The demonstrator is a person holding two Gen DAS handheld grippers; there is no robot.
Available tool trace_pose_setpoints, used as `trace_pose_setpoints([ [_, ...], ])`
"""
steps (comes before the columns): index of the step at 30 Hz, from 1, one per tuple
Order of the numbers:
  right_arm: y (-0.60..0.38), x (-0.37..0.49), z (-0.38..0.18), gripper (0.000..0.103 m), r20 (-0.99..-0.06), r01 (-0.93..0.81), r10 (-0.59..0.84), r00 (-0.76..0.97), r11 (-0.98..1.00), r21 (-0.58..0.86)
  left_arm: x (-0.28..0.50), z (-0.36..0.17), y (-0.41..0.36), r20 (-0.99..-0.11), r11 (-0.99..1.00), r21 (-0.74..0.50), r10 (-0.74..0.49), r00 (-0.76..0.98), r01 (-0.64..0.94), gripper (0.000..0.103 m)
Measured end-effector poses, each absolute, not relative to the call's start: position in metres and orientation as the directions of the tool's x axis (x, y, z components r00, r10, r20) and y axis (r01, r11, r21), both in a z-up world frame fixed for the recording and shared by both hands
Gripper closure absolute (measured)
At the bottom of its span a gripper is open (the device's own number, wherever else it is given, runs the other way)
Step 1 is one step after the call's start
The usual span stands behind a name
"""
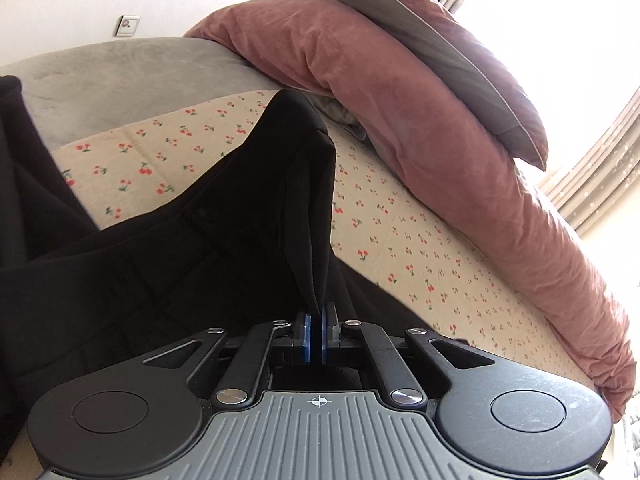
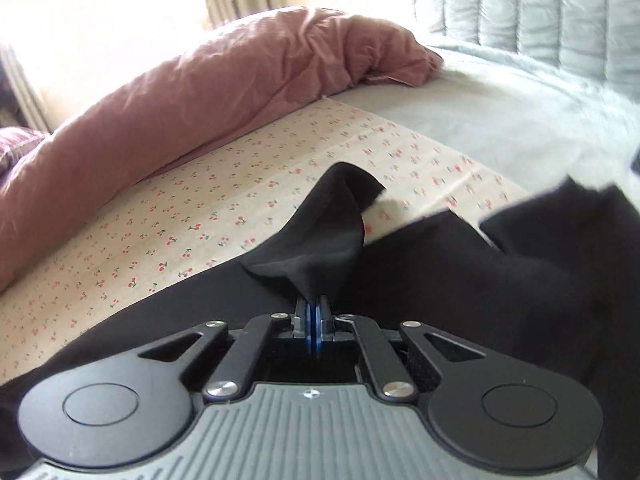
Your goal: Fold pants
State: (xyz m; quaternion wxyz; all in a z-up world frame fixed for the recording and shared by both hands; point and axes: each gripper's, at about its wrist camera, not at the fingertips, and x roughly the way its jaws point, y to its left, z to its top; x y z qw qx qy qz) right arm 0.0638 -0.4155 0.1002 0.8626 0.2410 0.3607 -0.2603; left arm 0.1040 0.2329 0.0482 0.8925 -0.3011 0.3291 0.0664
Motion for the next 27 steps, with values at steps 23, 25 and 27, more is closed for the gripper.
trace_pose_setpoints([
  [23, -0.432, 0.055, 0.058, 0.051, -0.771, 0.665, -0.293, 0.565, 0.715, 0.215, 0.043, 0.042, 0.268, -0.605, 0.777, -0.544, -0.103, 0.790, -0.316, 0.092],
  [25, -0.429, 0.059, 0.059, 0.065, -0.764, 0.660, -0.323, 0.559, 0.731, 0.174, 0.044, 0.042, 0.274, -0.597, 0.767, -0.550, -0.084, 0.798, -0.331, 0.092],
  [27, -0.429, 0.058, 0.062, 0.099, -0.760, 0.669, -0.346, 0.550, 0.728, 0.152, 0.042, 0.045, 0.282, -0.580, 0.760, -0.550, -0.050, 0.813, -0.346, 0.092],
])
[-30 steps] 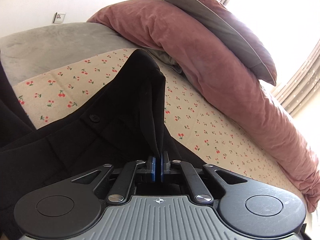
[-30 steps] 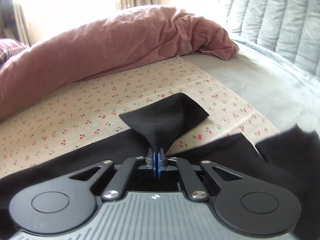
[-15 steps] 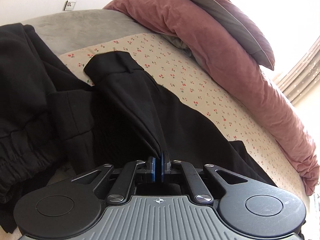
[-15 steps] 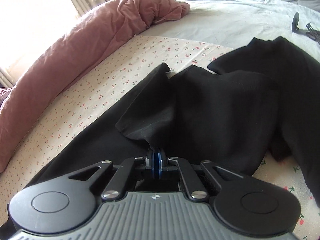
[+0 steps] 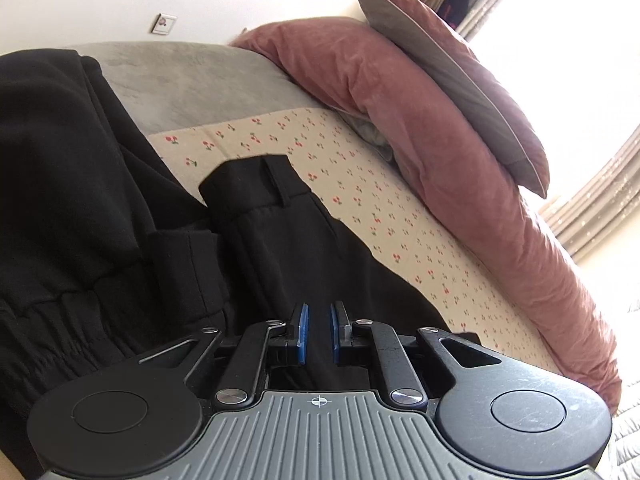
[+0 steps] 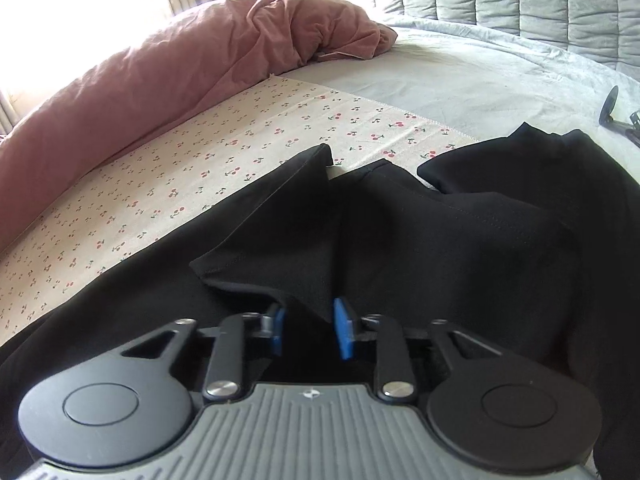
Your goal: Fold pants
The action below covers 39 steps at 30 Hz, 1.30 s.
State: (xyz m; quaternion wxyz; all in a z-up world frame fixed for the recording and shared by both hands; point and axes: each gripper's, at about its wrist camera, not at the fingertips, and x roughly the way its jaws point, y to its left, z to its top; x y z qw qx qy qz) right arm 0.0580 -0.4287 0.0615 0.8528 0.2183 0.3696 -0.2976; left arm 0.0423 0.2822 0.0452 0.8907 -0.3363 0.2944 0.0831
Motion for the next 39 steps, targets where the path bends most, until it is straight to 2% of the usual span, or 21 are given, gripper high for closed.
trace_pose_setpoints([
  [1, -0.430, 0.054, 0.064, 0.100, -0.757, 0.677, -0.349, 0.552, 0.717, 0.163, 0.041, 0.047, 0.283, -0.577, 0.768, -0.537, -0.032, 0.816, -0.349, 0.092],
  [4, -0.438, 0.041, 0.072, 0.103, -0.737, 0.701, -0.352, 0.577, 0.677, 0.225, 0.041, 0.049, 0.283, -0.591, 0.802, -0.479, 0.006, 0.807, -0.357, 0.103],
  [7, -0.445, 0.023, 0.084, 0.103, -0.694, 0.702, -0.348, 0.630, 0.638, 0.318, 0.038, 0.052, 0.278, -0.594, 0.825, -0.442, 0.023, 0.804, -0.351, 0.103],
  [12, -0.455, 0.001, 0.090, 0.103, -0.664, 0.724, -0.379, 0.644, 0.582, 0.371, 0.026, 0.060, 0.281, -0.626, 0.825, -0.398, 0.075, 0.776, -0.401, 0.103],
  [16, -0.475, -0.018, 0.078, 0.103, -0.695, 0.767, -0.369, 0.617, 0.481, 0.425, 0.017, 0.065, 0.284, -0.628, 0.830, -0.354, 0.130, 0.767, -0.431, 0.103],
  [18, -0.478, -0.020, 0.073, 0.103, -0.716, 0.788, -0.376, 0.588, 0.468, 0.401, 0.018, 0.063, 0.287, -0.646, 0.827, -0.359, 0.115, 0.754, -0.433, 0.103],
  [23, -0.484, -0.028, 0.076, 0.102, -0.683, 0.776, -0.388, 0.618, 0.441, 0.451, 0.017, 0.065, 0.288, -0.638, 0.830, -0.398, 0.054, 0.768, -0.390, 0.103],
  [25, -0.486, -0.027, 0.074, 0.096, -0.685, 0.767, -0.371, 0.627, 0.447, 0.460, 0.018, 0.063, 0.288, -0.639, 0.819, -0.444, -0.005, 0.769, -0.363, 0.103],
  [27, -0.488, -0.025, 0.070, 0.066, -0.690, 0.764, -0.360, 0.628, 0.457, 0.457, 0.019, 0.059, 0.288, -0.647, 0.804, -0.462, -0.018, 0.762, -0.373, 0.098],
  [29, -0.488, -0.026, 0.069, 0.047, -0.677, 0.751, -0.357, 0.644, 0.462, 0.471, 0.021, 0.057, 0.289, -0.656, 0.793, -0.468, -0.016, 0.755, -0.390, 0.098],
  [31, -0.489, -0.027, 0.068, 0.047, -0.672, 0.750, -0.359, 0.648, 0.455, 0.480, 0.021, 0.055, 0.290, -0.657, 0.783, -0.473, -0.009, 0.754, -0.403, 0.097],
  [32, -0.488, -0.025, 0.066, 0.048, -0.675, 0.748, -0.352, 0.648, 0.461, 0.478, 0.021, 0.055, 0.290, -0.656, 0.782, -0.474, -0.007, 0.755, -0.404, 0.097],
  [34, -0.484, -0.014, 0.061, 0.069, -0.706, 0.751, -0.332, 0.626, 0.503, 0.429, 0.024, 0.053, 0.289, -0.651, 0.783, -0.475, -0.005, 0.759, -0.402, 0.097],
  [35, -0.482, -0.010, 0.060, 0.097, -0.722, 0.758, -0.332, 0.608, 0.515, 0.401, 0.026, 0.050, 0.290, -0.652, 0.780, -0.476, -0.003, 0.758, -0.407, 0.097],
  [36, -0.481, -0.008, 0.060, 0.103, -0.733, 0.768, -0.340, 0.589, 0.518, 0.377, 0.028, 0.046, 0.291, -0.654, 0.773, -0.482, -0.003, 0.757, -0.413, 0.097],
  [39, -0.482, -0.013, 0.067, 0.103, -0.695, 0.756, -0.357, 0.624, 0.501, 0.422, 0.032, 0.040, 0.291, -0.664, 0.766, -0.481, -0.001, 0.748, -0.426, 0.103],
])
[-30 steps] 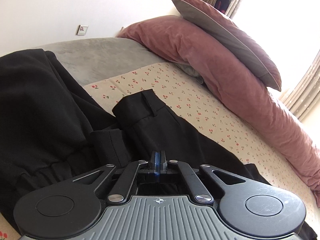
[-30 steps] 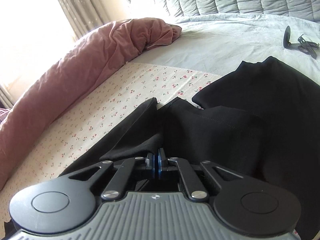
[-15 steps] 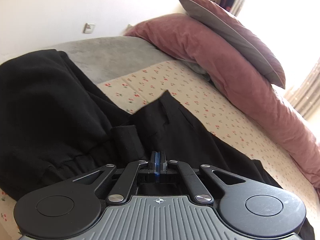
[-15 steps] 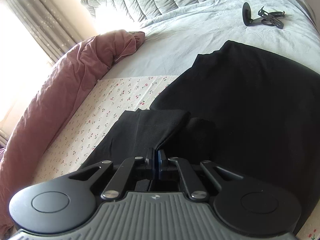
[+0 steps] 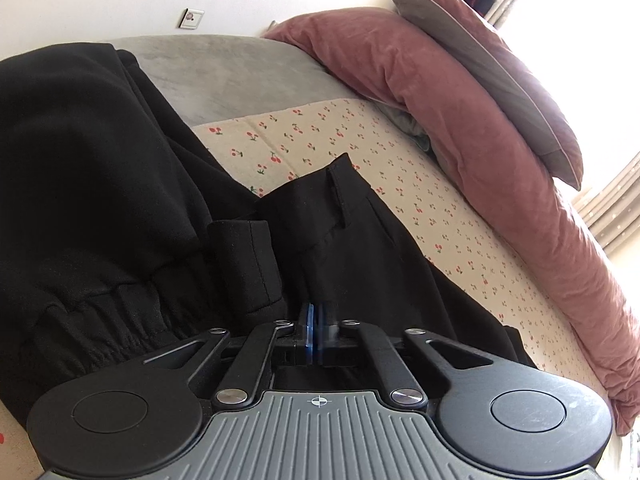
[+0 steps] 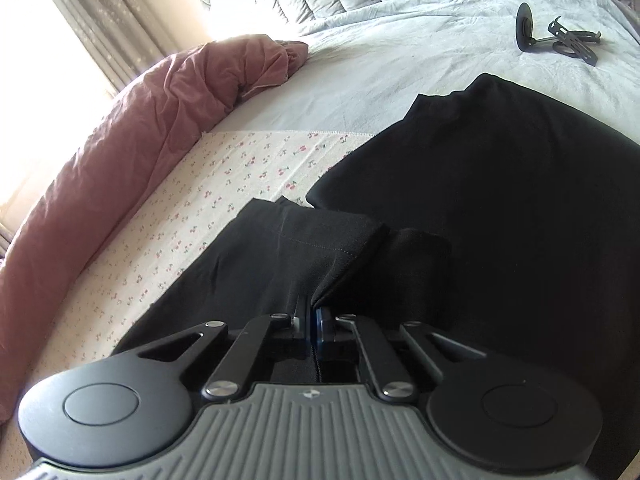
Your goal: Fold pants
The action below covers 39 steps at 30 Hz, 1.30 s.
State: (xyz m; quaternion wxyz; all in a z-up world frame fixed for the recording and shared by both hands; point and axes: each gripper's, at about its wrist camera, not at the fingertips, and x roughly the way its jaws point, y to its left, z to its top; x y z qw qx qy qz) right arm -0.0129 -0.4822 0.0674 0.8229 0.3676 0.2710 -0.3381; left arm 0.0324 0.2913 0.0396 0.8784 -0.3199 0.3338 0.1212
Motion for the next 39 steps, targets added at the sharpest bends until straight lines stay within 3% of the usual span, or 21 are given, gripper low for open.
trace_pose_setpoints([
  [5, -0.487, -0.033, 0.085, 0.103, -0.611, 0.719, -0.388, 0.690, 0.464, 0.518, 0.020, 0.055, 0.294, -0.621, 0.779, -0.453, 0.073, 0.780, -0.434, 0.103],
  [8, -0.488, -0.037, 0.086, 0.103, -0.605, 0.715, -0.389, 0.695, 0.461, 0.526, 0.018, 0.060, 0.301, -0.590, 0.779, -0.512, -0.012, 0.807, -0.362, 0.103],
  [12, -0.488, -0.029, 0.072, 0.103, -0.666, 0.754, -0.374, 0.645, 0.455, 0.475, 0.027, 0.048, 0.299, -0.598, 0.735, -0.564, -0.048, 0.800, -0.378, 0.074],
  [18, -0.488, -0.033, 0.072, 0.103, -0.648, 0.750, -0.394, 0.652, 0.457, 0.477, 0.058, 0.025, 0.275, -0.682, 0.753, -0.497, -0.031, 0.731, -0.432, 0.051],
  [19, -0.485, -0.030, 0.073, 0.103, -0.651, 0.753, -0.398, 0.646, 0.474, 0.457, 0.064, 0.020, 0.271, -0.706, 0.759, -0.458, 0.006, 0.708, -0.463, 0.052],
  [20, -0.484, -0.027, 0.073, 0.103, -0.657, 0.755, -0.398, 0.640, 0.487, 0.440, 0.067, 0.017, 0.268, -0.717, 0.765, -0.431, 0.032, 0.696, -0.479, 0.058],
  [21, -0.484, -0.025, 0.070, 0.103, -0.668, 0.756, -0.391, 0.633, 0.496, 0.426, 0.071, 0.014, 0.264, -0.724, 0.781, -0.396, 0.058, 0.688, -0.482, 0.089],
  [22, -0.485, -0.023, 0.067, 0.103, -0.680, 0.758, -0.381, 0.627, 0.498, 0.421, 0.073, 0.014, 0.260, -0.726, 0.802, -0.360, 0.081, 0.683, -0.478, 0.100],
  [30, -0.490, -0.038, 0.076, 0.103, -0.623, 0.717, -0.372, 0.688, 0.480, 0.506, 0.037, 0.042, 0.279, -0.670, 0.760, -0.469, 0.027, 0.742, -0.451, 0.101],
  [39, -0.483, -0.037, 0.086, 0.103, -0.646, 0.745, -0.400, 0.650, 0.500, 0.441, 0.012, 0.053, 0.278, -0.683, 0.810, -0.397, 0.052, 0.728, -0.431, 0.101],
])
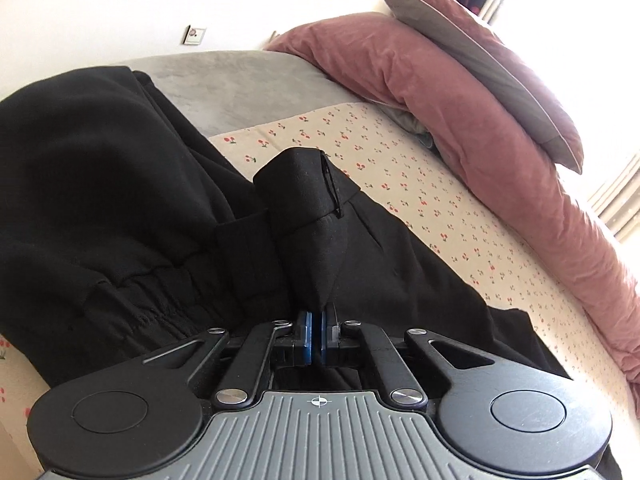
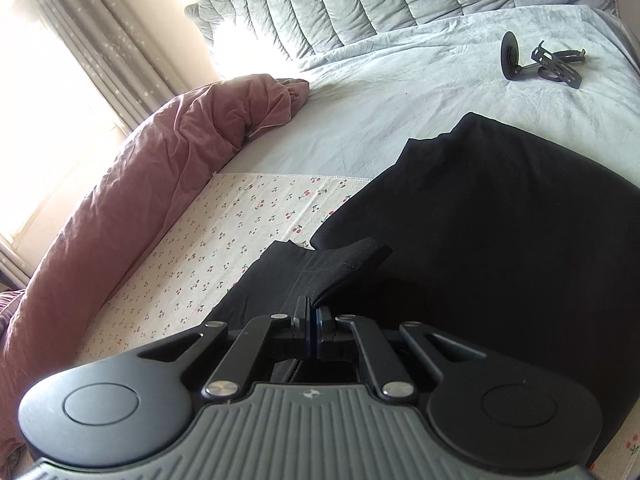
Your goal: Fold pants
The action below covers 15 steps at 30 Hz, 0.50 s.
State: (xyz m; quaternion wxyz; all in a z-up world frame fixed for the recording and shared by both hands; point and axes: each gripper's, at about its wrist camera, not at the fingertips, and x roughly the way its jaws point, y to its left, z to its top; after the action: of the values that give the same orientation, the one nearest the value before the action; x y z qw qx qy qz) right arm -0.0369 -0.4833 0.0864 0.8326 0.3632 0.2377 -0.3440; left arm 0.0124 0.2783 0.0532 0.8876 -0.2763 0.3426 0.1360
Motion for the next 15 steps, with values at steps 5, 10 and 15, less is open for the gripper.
trace_pose_setpoints([
  [5, -0.487, -0.026, 0.065, 0.103, -0.734, 0.801, -0.399, 0.550, 0.501, 0.328, 0.022, 0.033, 0.283, -0.758, 0.806, -0.371, 0.024, 0.652, -0.461, 0.100],
  [10, -0.484, -0.032, 0.073, 0.102, -0.716, 0.806, -0.426, 0.553, 0.490, 0.331, 0.014, 0.045, 0.295, -0.738, 0.800, -0.439, -0.062, 0.672, -0.409, 0.093],
  [15, -0.483, -0.037, 0.076, 0.094, -0.717, 0.825, -0.454, 0.529, 0.474, 0.309, -0.024, 0.077, 0.307, -0.635, 0.782, -0.488, -0.013, 0.772, -0.388, 0.090],
])
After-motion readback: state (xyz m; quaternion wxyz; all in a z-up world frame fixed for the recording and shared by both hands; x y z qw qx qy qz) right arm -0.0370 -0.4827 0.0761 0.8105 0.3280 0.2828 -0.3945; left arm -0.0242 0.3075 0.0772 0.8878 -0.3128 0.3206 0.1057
